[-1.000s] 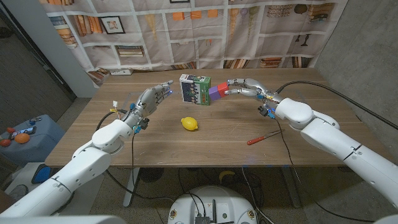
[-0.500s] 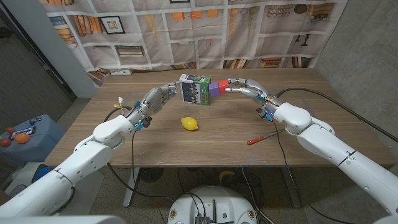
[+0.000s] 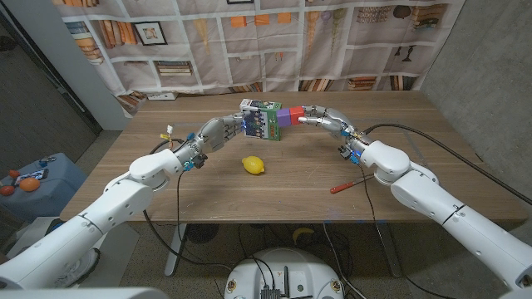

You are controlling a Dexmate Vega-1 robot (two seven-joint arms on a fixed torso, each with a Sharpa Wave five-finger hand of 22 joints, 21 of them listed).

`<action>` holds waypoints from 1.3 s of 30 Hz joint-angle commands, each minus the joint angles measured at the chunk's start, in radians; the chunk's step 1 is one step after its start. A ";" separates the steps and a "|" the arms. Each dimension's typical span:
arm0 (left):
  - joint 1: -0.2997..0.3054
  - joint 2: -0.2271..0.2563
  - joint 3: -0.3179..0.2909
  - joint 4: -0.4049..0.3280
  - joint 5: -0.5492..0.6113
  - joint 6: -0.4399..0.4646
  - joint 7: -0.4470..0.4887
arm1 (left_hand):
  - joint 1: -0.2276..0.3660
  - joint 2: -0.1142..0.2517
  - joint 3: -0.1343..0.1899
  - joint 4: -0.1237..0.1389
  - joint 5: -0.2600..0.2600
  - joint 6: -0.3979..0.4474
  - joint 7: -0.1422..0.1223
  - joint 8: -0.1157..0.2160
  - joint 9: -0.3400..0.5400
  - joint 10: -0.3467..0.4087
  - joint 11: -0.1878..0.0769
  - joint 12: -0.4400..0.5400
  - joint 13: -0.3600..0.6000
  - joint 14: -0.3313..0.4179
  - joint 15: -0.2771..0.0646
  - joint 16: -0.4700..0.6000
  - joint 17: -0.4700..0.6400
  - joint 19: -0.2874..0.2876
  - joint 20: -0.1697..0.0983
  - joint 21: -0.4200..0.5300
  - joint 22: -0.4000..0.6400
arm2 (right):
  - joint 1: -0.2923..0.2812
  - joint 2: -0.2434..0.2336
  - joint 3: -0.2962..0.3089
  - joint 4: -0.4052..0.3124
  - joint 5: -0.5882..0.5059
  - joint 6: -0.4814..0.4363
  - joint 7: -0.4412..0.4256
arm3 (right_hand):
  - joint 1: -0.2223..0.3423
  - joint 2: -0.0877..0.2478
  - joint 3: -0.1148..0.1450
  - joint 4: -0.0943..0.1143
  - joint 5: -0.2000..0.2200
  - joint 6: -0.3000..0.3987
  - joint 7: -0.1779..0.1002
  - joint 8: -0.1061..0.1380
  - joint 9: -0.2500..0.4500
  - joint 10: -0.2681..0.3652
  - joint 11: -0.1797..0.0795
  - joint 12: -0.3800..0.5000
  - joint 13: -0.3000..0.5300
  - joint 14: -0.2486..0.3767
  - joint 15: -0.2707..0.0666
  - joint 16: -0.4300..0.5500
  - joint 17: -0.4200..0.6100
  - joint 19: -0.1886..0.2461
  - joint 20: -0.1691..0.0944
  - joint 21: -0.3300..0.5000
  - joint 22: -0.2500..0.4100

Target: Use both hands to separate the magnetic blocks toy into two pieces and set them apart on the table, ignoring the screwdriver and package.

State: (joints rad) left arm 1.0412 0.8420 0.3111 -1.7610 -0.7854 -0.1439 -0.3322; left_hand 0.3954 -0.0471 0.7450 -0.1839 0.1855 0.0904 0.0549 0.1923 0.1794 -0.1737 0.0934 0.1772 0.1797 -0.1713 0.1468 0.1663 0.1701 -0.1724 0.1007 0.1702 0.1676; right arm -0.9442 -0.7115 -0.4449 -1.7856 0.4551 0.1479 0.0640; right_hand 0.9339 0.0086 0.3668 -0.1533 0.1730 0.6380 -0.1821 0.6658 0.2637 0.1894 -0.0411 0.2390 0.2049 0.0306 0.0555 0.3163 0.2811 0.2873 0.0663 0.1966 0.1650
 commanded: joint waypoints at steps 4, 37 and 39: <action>-0.088 -0.015 0.060 0.051 0.017 0.012 -0.086 | 0.015 -0.004 -0.007 0.002 0.006 -0.009 0.001 0.001 0.005 -0.135 0.015 0.002 0.002 -0.198 0.017 0.003 0.004 -0.129 0.015 0.004 0.003 | 0.011 0.056 -0.014 0.056 0.047 0.070 0.020 | -0.023 0.033 -0.003 -0.001 0.008 0.260 -0.036 0.065 -0.004 0.005 0.000 -0.004 0.000 0.000 0.001 0.005 0.004 0.004 -0.010 -0.004 0.004; -0.210 -0.113 0.144 0.139 0.077 -0.019 -0.124 | 0.045 -0.020 -0.012 0.002 0.007 -0.013 0.028 0.009 0.007 -0.143 0.026 0.017 0.002 -0.207 0.019 0.015 0.004 -0.132 0.023 0.016 0.003 | 0.031 0.067 -0.037 0.079 0.025 0.054 0.005 | -0.026 0.036 -0.010 -0.002 0.010 0.261 -0.033 0.054 -0.023 0.008 0.004 -0.010 0.000 0.003 0.001 0.006 0.007 0.009 -0.013 -0.004 0.004; -0.210 -0.116 0.146 0.139 0.083 -0.020 -0.116 | 0.048 -0.020 -0.011 0.002 0.007 -0.006 0.029 0.012 0.007 -0.140 0.027 0.018 0.002 -0.205 0.021 0.015 0.004 -0.130 0.023 0.017 0.003 | 0.032 0.068 -0.038 0.080 0.025 0.054 0.004 | -0.027 0.036 -0.010 -0.002 0.010 0.262 -0.033 0.053 -0.024 0.008 0.003 -0.011 0.000 0.003 0.001 0.006 0.007 0.009 -0.014 -0.004 0.004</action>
State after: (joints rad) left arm 0.8575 0.7590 0.4322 -1.6474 -0.7308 -0.1477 -0.4575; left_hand 0.4287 -0.0664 0.7366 -0.1839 0.1854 0.0788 0.0754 0.1964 0.1840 -0.1737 0.1147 0.1897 0.1794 -0.1769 0.1626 0.1742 0.1699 -0.1730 0.1180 0.1821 0.1677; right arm -0.9193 -0.6468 -0.4777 -1.7107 0.4897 0.2085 0.0752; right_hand 0.9179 0.0238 0.3586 -0.1561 0.1768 0.6489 -0.1712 0.6658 0.2374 0.1930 -0.0375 0.2321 0.2049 0.0306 0.0555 0.3163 0.2862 0.2891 0.0569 0.1966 0.1649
